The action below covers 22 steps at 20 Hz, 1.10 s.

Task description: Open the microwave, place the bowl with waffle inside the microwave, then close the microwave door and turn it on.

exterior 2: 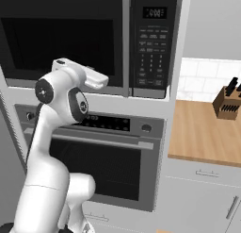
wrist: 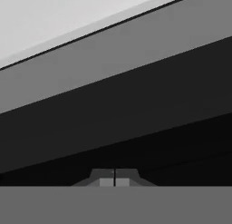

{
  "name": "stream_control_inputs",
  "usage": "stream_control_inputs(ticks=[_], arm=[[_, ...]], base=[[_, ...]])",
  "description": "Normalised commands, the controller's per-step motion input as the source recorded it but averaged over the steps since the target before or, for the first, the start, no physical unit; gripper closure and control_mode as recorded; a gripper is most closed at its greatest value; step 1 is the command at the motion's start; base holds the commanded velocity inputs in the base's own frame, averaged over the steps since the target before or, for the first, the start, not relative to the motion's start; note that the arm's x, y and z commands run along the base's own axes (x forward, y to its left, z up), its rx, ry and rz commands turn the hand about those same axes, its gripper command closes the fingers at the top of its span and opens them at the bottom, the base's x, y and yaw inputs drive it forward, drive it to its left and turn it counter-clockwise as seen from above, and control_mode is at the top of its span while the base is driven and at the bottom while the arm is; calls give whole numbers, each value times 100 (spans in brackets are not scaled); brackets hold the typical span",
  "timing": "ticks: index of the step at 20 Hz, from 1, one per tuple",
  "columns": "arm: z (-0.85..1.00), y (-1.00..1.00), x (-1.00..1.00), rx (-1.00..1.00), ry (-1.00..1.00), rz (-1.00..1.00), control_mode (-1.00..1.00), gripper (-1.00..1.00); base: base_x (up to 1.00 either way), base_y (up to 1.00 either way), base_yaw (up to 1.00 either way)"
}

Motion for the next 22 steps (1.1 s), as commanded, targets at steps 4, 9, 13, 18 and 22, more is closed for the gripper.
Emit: stream_control_inputs(ticks=[4,9,13,18,22], arm=[[-32,-15,100,0,7,9,-100,100],[42,-13,-27,2,7,15,-100,100],[54,0,-100,0,12,8,-100,100],[37,-1,-100,8,27,0,-100,100],[4,-22,-79,12,49,-14,-100,100]], base=[[0,0,0],[0,0,0],[0,0,0],[0,0,0],[0,0,0]])
